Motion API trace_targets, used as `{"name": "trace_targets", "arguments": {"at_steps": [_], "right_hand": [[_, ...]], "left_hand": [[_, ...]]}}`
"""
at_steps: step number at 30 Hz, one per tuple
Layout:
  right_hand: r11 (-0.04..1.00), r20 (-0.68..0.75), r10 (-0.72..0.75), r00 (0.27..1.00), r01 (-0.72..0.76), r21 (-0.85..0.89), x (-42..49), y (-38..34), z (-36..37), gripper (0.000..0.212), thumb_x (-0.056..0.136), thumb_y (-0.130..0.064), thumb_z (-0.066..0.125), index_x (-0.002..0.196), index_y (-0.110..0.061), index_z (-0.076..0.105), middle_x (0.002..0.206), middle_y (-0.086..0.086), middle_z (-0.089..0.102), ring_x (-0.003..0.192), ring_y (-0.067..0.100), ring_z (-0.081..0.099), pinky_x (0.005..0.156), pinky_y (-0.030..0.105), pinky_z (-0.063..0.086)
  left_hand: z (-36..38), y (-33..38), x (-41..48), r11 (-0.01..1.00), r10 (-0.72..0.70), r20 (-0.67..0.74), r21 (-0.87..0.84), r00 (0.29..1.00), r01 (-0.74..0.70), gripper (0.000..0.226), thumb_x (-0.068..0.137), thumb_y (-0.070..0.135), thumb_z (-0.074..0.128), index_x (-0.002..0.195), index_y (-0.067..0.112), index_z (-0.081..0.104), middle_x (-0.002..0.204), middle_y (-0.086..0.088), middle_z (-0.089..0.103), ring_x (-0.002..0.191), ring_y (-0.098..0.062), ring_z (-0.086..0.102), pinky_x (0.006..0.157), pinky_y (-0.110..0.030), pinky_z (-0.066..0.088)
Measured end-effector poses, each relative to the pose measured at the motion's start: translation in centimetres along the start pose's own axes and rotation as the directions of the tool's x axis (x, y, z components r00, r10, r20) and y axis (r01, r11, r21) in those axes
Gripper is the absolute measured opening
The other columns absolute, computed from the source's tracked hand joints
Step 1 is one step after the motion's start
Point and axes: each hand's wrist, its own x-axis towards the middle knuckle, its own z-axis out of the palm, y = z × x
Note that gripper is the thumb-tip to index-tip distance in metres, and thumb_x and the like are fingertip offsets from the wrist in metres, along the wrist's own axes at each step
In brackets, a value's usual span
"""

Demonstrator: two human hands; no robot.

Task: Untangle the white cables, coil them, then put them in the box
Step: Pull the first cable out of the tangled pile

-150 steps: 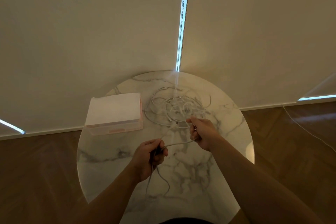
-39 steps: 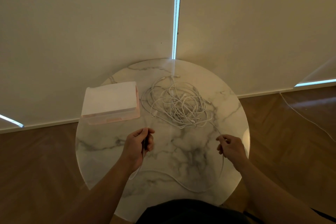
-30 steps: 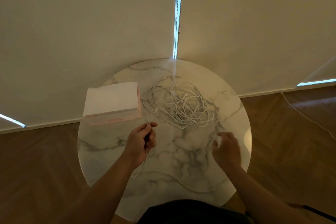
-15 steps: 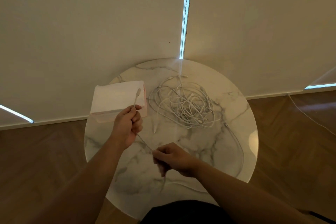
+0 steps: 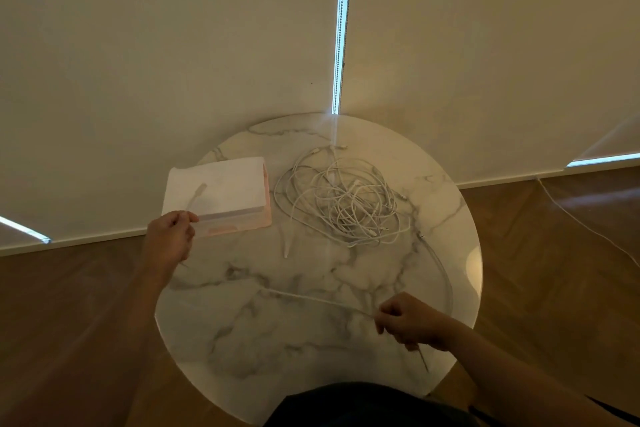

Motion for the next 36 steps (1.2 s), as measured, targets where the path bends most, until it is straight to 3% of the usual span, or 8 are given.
{"name": "trace_targets", "arguments": {"at_steps": [3,6,8,12,17,23,28,36], "right_hand": [[0.965,-0.214,-0.180,0.960,0.130,-0.227,1.1,-2.0,1.2,0.027,0.094,-0.023,0.056,0.070,-0.019,0.067,0.065,0.006,0.057,0.053,0.006,0.046,0.057,0.026,0.041],[0.925,-0.241,-0.329,0.913,0.260,-0.276,2.3,-5.0,3.1,0.025,0.092,-0.023,0.059,0.069,-0.024,0.068,0.070,0.002,0.065,0.060,0.005,0.052,0.068,0.027,0.044],[0.905,-0.249,-0.394,0.885,0.325,-0.274,2.8,-6.8,4.1,0.024,0.092,-0.024,0.060,0.072,-0.019,0.072,0.068,-0.002,0.065,0.063,0.008,0.056,0.068,0.027,0.045],[0.895,-0.263,-0.435,0.861,0.382,-0.228,2.6,-9.5,5.1,0.028,0.094,-0.026,0.059,0.075,-0.012,0.074,0.050,-0.007,0.051,0.045,0.006,0.045,0.051,0.015,0.032],[0.901,-0.231,-0.421,0.877,0.375,-0.218,2.2,-9.1,4.8,0.029,0.095,-0.025,0.059,0.074,-0.012,0.074,0.047,-0.008,0.048,0.042,0.006,0.043,0.049,0.014,0.031],[0.898,-0.183,-0.391,0.902,0.329,-0.293,1.4,-5.9,2.6,0.030,0.095,-0.026,0.058,0.067,-0.020,0.068,0.052,-0.009,0.051,0.044,0.005,0.046,0.051,0.013,0.032],[0.875,-0.157,-0.334,0.929,0.244,-0.418,1.4,-2.1,1.8,0.032,0.096,-0.033,0.056,0.068,-0.023,0.069,0.054,-0.007,0.054,0.048,0.007,0.047,0.052,0.014,0.033],[0.847,-0.119,-0.189,0.975,0.100,-0.522,0.6,2.4,1.6,0.031,0.097,-0.037,0.050,0.072,-0.026,0.064,0.065,-0.007,0.058,0.055,0.005,0.049,0.061,0.024,0.040]], "left_hand": [[2.5,-0.5,-1.8,0.981,0.038,0.149,0.182,0.988,-0.065,0.031,0.102,0.009,0.042,0.076,0.005,0.060,0.047,-0.002,0.057,0.038,-0.018,0.048,0.043,-0.023,0.041],[7.0,-1.4,-5.4,0.971,0.034,0.328,0.214,0.944,-0.110,0.030,0.101,0.010,0.045,0.074,0.007,0.060,0.062,-0.005,0.071,0.062,-0.027,0.069,0.068,-0.040,0.058],[9.7,-1.6,-8.1,0.953,0.095,0.424,0.223,0.901,-0.205,0.029,0.099,0.016,0.047,0.074,0.012,0.061,0.072,-0.001,0.075,0.076,-0.020,0.073,0.077,-0.036,0.057],[12.3,-1.7,-10.9,0.915,0.164,0.501,0.244,0.850,-0.320,0.027,0.100,0.010,0.045,0.077,0.016,0.058,0.065,0.001,0.065,0.059,-0.004,0.061,0.064,-0.025,0.048],[11.8,-2.0,-10.8,0.828,0.253,0.529,0.315,0.810,-0.464,0.027,0.099,0.014,0.047,0.075,0.021,0.055,0.061,0.002,0.055,0.056,-0.012,0.053,0.056,-0.024,0.042],[8.4,-2.6,-7.4,0.843,0.227,0.306,0.415,0.925,-0.344,0.024,0.096,0.008,0.050,0.075,0.016,0.060,0.054,0.007,0.050,0.050,-0.004,0.046,0.053,-0.021,0.036],[4.5,-3.3,-4.1,0.865,0.183,0.132,0.448,0.974,-0.224,0.025,0.098,0.010,0.047,0.079,0.015,0.062,0.068,-0.004,0.059,0.067,-0.027,0.056,0.064,-0.034,0.040],[-0.3,-4.0,-0.6,0.911,0.106,-0.104,0.408,0.989,-0.055,0.029,0.094,0.029,0.039,0.081,0.021,0.063,0.075,-0.013,0.063,0.082,-0.038,0.063,0.078,-0.046,0.051]]}}
